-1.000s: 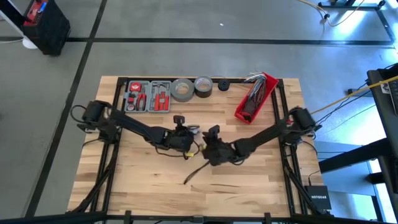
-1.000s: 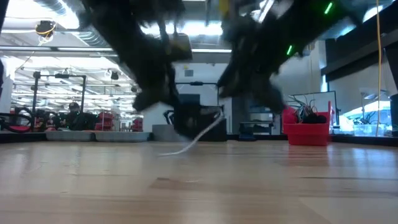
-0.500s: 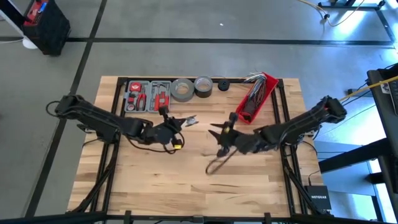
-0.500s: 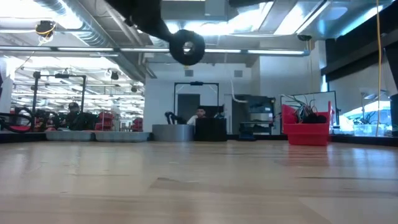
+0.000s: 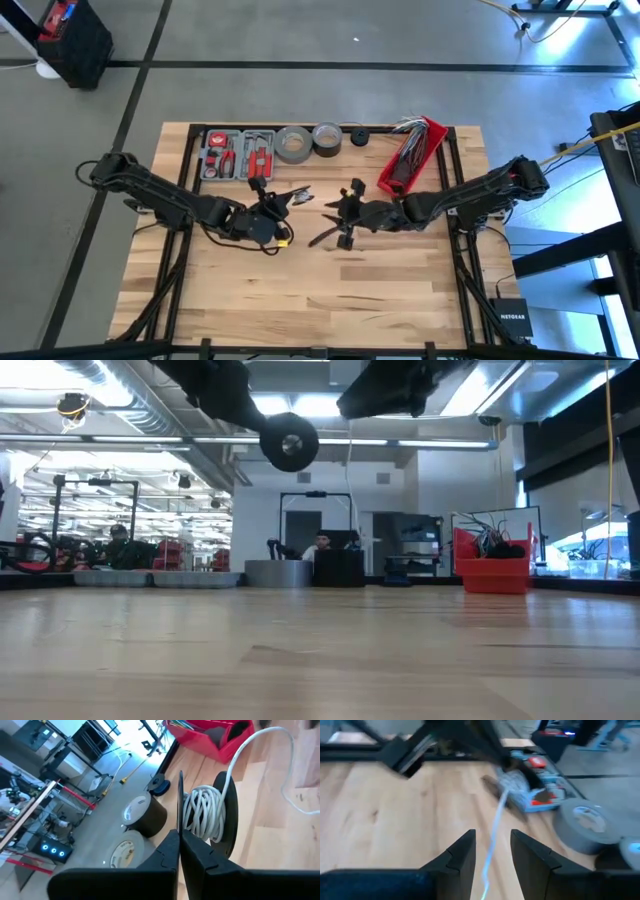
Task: Coil cords
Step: Uncoil the white wire from the spool
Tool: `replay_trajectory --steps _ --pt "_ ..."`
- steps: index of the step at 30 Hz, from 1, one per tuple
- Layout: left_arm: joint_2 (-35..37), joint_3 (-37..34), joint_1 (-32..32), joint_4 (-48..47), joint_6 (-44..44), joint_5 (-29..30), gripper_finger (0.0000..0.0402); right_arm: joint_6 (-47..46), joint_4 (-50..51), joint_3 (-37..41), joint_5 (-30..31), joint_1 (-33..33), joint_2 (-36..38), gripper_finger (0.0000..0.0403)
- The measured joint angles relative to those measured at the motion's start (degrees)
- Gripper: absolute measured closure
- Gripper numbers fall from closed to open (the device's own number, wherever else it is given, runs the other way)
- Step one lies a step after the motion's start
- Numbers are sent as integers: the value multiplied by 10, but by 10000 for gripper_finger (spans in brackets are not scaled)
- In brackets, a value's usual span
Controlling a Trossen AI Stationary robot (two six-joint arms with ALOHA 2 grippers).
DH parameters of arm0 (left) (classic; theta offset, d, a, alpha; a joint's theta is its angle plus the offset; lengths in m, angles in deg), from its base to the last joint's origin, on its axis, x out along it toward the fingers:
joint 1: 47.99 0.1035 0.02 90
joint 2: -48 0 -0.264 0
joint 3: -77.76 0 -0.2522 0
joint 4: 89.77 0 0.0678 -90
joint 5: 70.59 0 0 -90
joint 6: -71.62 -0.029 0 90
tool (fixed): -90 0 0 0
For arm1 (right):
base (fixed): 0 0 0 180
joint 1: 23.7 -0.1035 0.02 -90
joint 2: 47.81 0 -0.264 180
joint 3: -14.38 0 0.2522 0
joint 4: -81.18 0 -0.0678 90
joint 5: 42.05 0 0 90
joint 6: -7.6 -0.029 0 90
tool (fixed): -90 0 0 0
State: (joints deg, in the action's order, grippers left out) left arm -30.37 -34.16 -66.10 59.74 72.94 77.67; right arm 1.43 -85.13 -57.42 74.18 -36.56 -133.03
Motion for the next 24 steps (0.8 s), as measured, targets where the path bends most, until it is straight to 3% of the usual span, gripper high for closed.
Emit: replay_trajectory --steps 16,24 --pt "0 0 -1 -3 4 0 400 36 -38 0 -13 9 -19 284" --pt "0 0 -1 -3 3 0 400 81 -56 0 -34 9 -19 390"
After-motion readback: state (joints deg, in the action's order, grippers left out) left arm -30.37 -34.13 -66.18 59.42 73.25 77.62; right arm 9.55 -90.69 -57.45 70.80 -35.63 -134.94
